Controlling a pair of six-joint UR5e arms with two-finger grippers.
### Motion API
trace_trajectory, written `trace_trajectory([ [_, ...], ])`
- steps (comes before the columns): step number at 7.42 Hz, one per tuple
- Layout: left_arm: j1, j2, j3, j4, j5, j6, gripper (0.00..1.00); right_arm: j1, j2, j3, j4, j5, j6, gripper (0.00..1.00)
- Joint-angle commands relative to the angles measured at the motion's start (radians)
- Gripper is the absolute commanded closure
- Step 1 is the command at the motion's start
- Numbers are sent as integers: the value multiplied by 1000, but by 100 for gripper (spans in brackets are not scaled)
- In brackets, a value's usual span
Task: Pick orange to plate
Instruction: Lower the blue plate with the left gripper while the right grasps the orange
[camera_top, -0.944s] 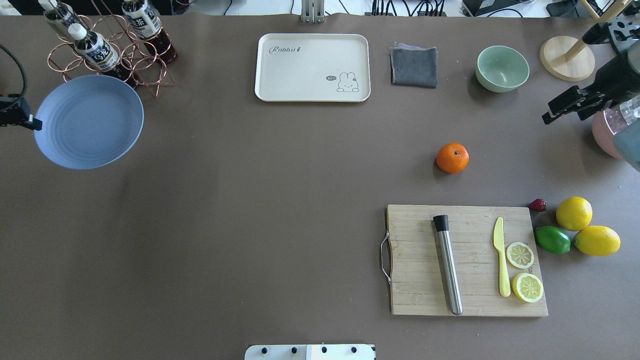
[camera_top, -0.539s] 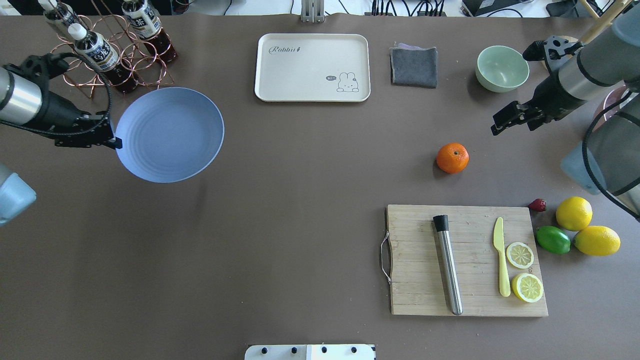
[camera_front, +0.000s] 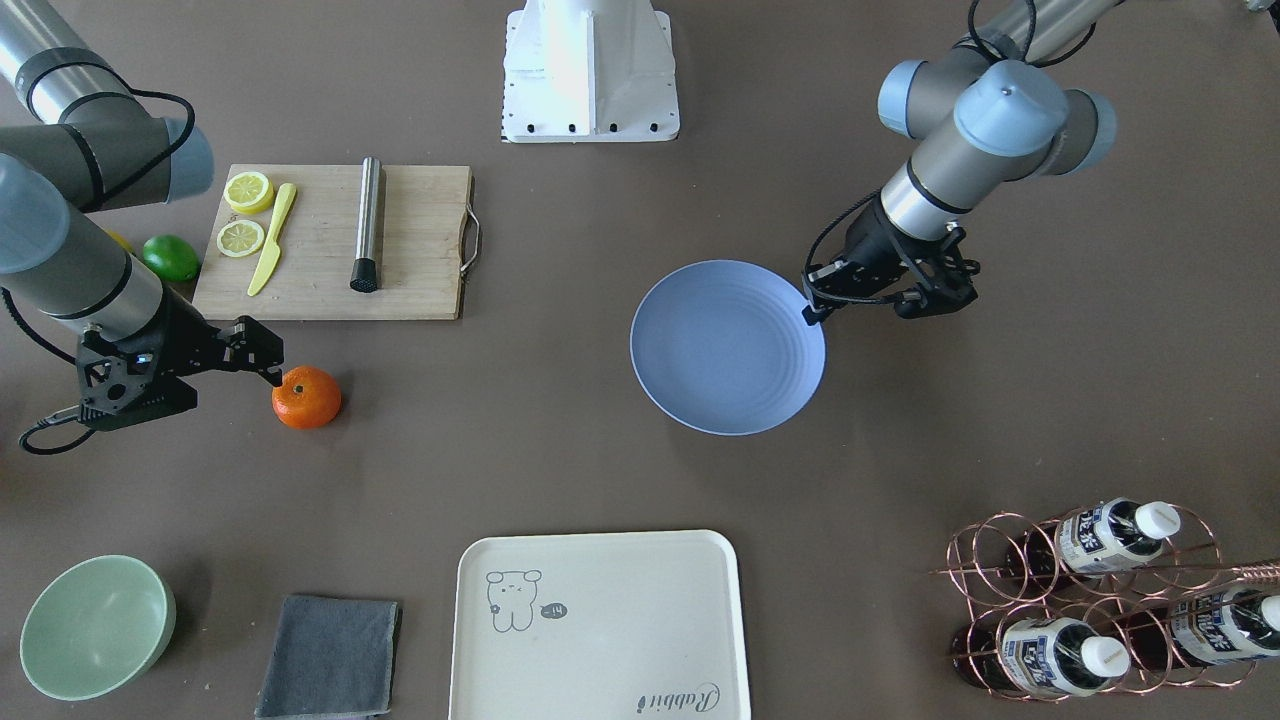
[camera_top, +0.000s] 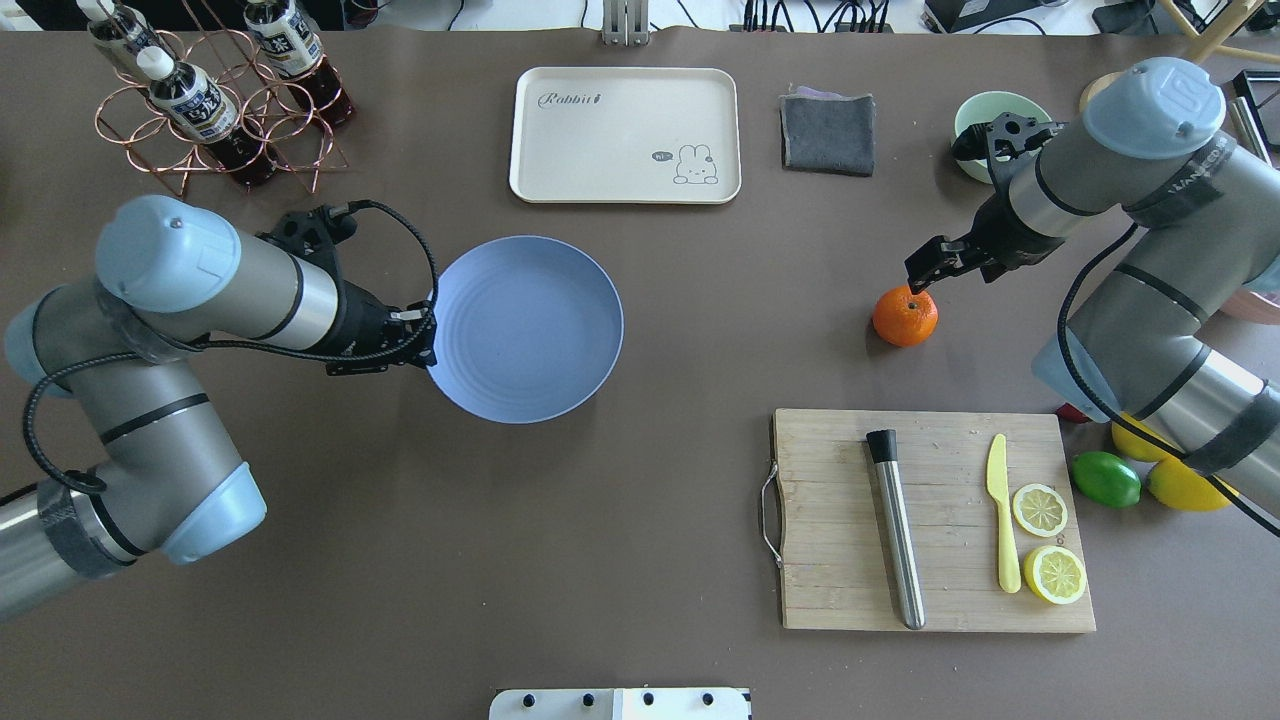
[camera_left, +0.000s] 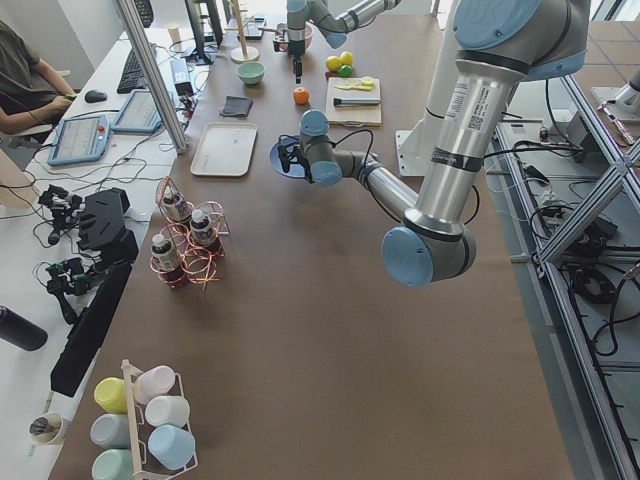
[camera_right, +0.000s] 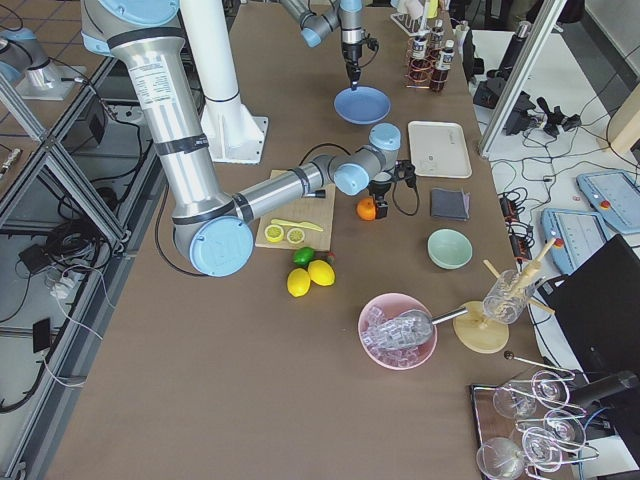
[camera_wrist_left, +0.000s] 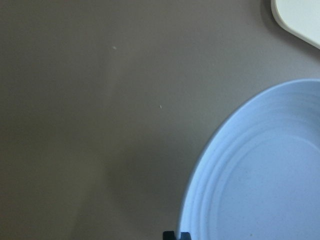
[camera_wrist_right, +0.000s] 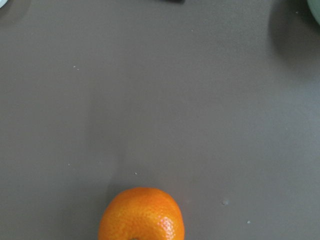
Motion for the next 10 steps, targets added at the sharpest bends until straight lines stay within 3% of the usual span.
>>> trace_trajectory([
  [1, 115, -35, 7, 5, 119, -49, 100, -49, 24, -10, 2, -20, 74, 0],
  [3, 137, -38, 10, 5, 141, -72, 100, -78, 26, -52, 28, -78, 74, 0],
  [6, 150, -42, 14, 2, 141, -74, 100, -94, 26, -90, 74, -81, 76, 0],
  [7, 152, -42, 16, 2, 143, -74, 76, -94, 24, -90, 74, -81, 77, 0],
  [8, 152, -42, 17, 2, 141, -72, 37, -95, 24, -87, 74, -81, 127, 17],
  [10, 143, -41, -3, -1, 138, -69, 24, -100, 50, -49, 68, -75, 188, 97],
])
